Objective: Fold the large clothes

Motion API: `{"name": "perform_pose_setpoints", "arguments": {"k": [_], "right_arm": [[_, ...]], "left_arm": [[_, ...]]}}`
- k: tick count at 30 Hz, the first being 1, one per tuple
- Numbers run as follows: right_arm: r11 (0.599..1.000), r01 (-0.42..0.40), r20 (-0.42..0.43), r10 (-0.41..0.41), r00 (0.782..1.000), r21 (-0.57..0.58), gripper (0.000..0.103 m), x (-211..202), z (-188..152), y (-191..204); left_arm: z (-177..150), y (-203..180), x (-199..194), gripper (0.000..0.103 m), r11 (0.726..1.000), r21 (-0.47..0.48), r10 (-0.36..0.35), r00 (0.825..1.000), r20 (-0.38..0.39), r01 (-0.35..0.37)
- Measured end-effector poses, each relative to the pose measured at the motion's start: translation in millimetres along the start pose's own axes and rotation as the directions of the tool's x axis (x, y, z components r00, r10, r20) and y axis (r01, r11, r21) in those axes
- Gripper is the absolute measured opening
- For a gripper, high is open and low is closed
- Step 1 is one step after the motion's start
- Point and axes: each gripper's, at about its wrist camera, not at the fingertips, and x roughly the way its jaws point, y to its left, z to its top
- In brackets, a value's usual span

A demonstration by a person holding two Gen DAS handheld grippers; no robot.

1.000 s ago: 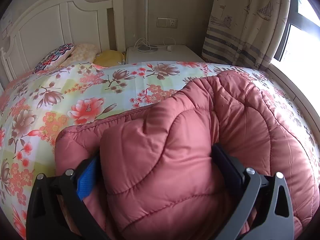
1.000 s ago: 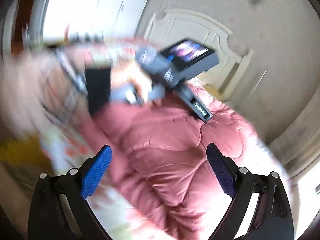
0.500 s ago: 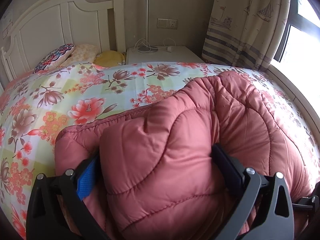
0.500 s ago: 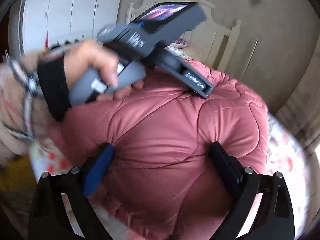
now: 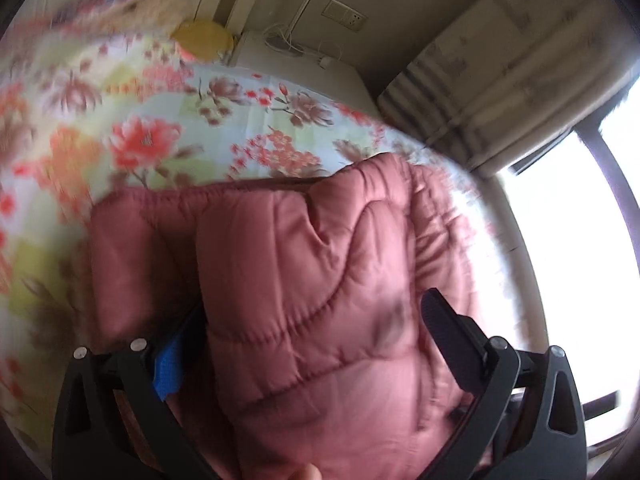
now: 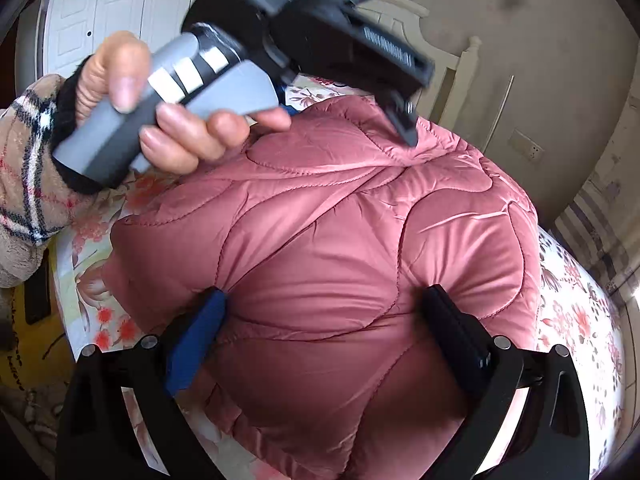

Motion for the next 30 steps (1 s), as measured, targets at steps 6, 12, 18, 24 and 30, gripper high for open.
{"name": "perform_pose_setpoints", "arguments": {"k": [6,12,18,24,30], "right_arm": [[1.000,-0.001,0.012,0.001,1.000,0.001,0.098,0.8,-2.2,2.7],[1.000,-0.010,0.026,0.010,1.000,-0.008,0.099,-0.4,-6.5,3.6],[0.995,-0.009,0.039,0.013,0.999,-0.096,0.099,-9.9,-10.8,10.6],[0.986,-0.158,0.165,0.148,0.975,0.049,0.084,-50.0,6.6,-62.6],[0.919,-0.126,0.190,0.057,0.980,0.375,0.063,-11.8,51.0,-187.0]], "left_arm": [[-4.4,-17.1,-1.7,0.101,1.000,0.010,0.004,1.000,-0.023,-0.004],[-20.3,-48.3,-19.5,0.101,0.973,0.139,0.154,0.966,0.205,-0.185],[-36.7,-35.6,18.7,0.101,0.936,0.115,0.298,0.923,0.242,-0.333],[-39.2,-33.5,15.7,0.101,0.930,0.105,0.316,0.912,0.260,-0.352],[-41.7,-27.4,14.8,0.101,0.942,0.091,0.288,0.919,0.270,-0.322]]}}
